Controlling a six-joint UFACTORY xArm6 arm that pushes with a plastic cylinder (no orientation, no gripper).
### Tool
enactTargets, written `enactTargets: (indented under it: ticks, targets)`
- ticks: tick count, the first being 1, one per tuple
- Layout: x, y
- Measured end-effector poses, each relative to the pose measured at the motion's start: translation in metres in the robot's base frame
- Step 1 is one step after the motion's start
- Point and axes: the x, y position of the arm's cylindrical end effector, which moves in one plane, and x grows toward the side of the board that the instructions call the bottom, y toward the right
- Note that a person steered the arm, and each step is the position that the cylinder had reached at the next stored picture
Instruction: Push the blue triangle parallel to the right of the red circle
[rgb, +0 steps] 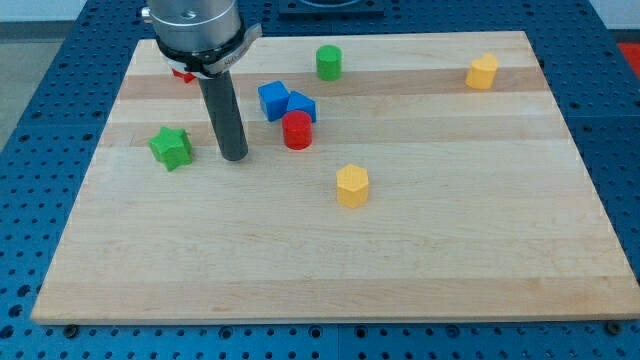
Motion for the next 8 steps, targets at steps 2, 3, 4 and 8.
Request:
enactTargets:
  ticks: [2,3,4,8]
  targets:
    - [-0.006,0.0]
    - [-0.033,0.015]
    - [-0.04,0.025]
    - [-0.088,0.067]
